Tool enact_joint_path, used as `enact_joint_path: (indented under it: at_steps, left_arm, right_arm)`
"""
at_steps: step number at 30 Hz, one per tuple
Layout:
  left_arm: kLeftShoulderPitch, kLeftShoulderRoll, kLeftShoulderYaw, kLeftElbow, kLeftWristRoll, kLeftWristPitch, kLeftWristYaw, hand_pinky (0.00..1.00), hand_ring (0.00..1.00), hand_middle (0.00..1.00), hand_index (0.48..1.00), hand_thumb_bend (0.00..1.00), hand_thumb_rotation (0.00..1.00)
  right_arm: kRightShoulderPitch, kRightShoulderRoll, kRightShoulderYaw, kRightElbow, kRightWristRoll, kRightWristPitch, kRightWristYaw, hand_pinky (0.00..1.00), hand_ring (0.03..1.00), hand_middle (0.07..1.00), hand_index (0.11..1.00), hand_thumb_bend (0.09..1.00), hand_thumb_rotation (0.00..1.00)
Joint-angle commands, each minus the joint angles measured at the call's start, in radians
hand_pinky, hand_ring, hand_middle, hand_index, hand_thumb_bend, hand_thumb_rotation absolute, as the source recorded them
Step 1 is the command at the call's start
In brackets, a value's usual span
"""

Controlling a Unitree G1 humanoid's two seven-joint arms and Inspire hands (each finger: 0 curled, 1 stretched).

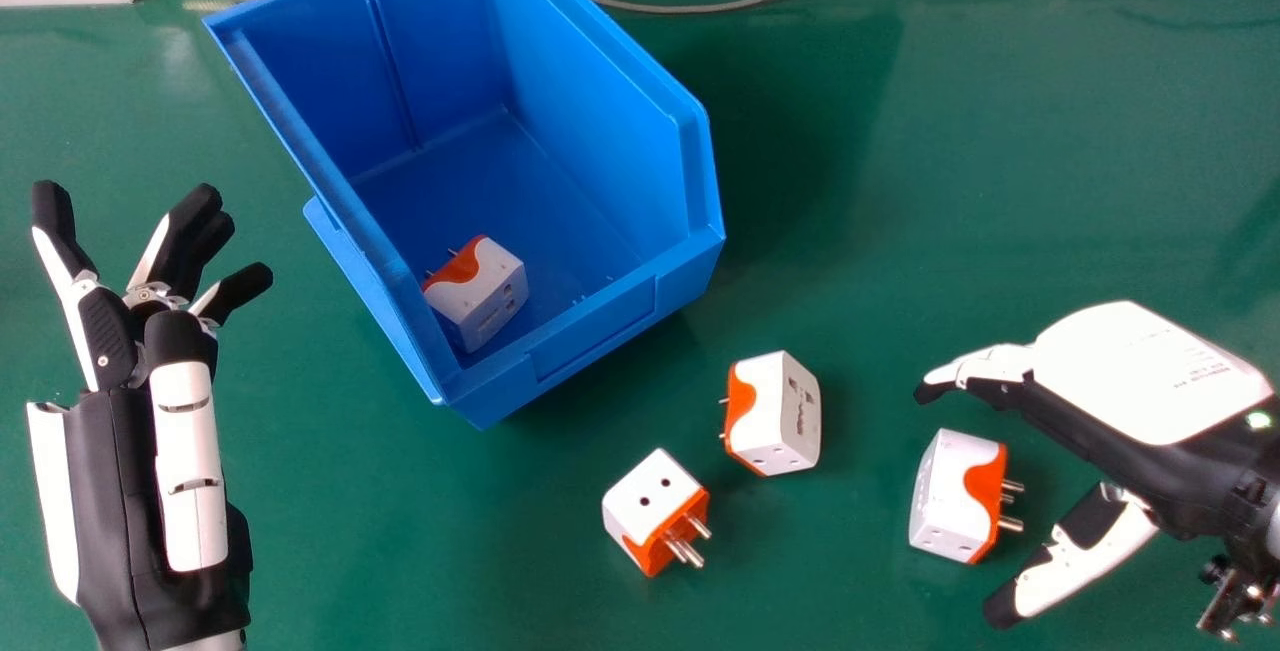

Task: Pick all objects and put in blue box

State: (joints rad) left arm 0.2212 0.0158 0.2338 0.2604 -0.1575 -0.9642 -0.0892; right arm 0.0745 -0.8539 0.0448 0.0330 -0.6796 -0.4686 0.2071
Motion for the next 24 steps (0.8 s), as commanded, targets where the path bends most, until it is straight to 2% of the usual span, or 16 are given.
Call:
enact_joint_path:
  at_steps: [1,7,11,17,21,24]
  left_arm:
    - [0.000,0.000,0.001,-0.012,0.009,-0.020,0.003,0.78,0.88,0.88,0.877,0.45,0.90]
    - [0.002,-0.003,-0.002,-0.026,0.009,-0.015,0.007,0.78,0.88,0.88,0.877,0.45,0.90]
    - [-0.005,-0.004,0.000,-0.019,0.017,-0.019,0.013,0.78,0.88,0.88,0.877,0.45,0.90]
    - [-0.010,-0.002,0.002,-0.011,0.022,-0.025,0.017,0.78,0.88,0.88,0.876,0.45,0.90]
    - [-0.014,0.000,0.005,-0.004,0.019,-0.028,0.017,0.77,0.88,0.88,0.876,0.45,0.90]
    - [-0.013,0.002,0.004,-0.007,0.021,-0.031,0.017,0.77,0.88,0.88,0.875,0.45,0.90]
  right_arm:
    - [0.006,0.018,-0.007,-0.013,0.000,0.002,-0.038,0.43,0.723,0.825,0.796,1.000,0.46]
    - [0.006,0.049,0.016,0.048,-0.042,-0.012,-0.128,0.42,0.702,0.813,0.788,1.000,0.46]
    - [-0.005,0.056,0.038,0.082,-0.046,-0.016,-0.149,0.42,0.695,0.807,0.778,1.000,0.46]
    - [-0.015,0.073,0.066,0.115,-0.053,-0.005,-0.163,0.42,0.698,0.809,0.786,1.000,0.46]
    - [-0.020,0.078,0.082,0.132,-0.066,-0.007,-0.185,0.42,0.696,0.810,0.789,1.000,0.46]
    - [-0.027,0.078,0.086,0.144,-0.062,-0.007,-0.183,0.42,0.696,0.810,0.791,1.000,0.46]
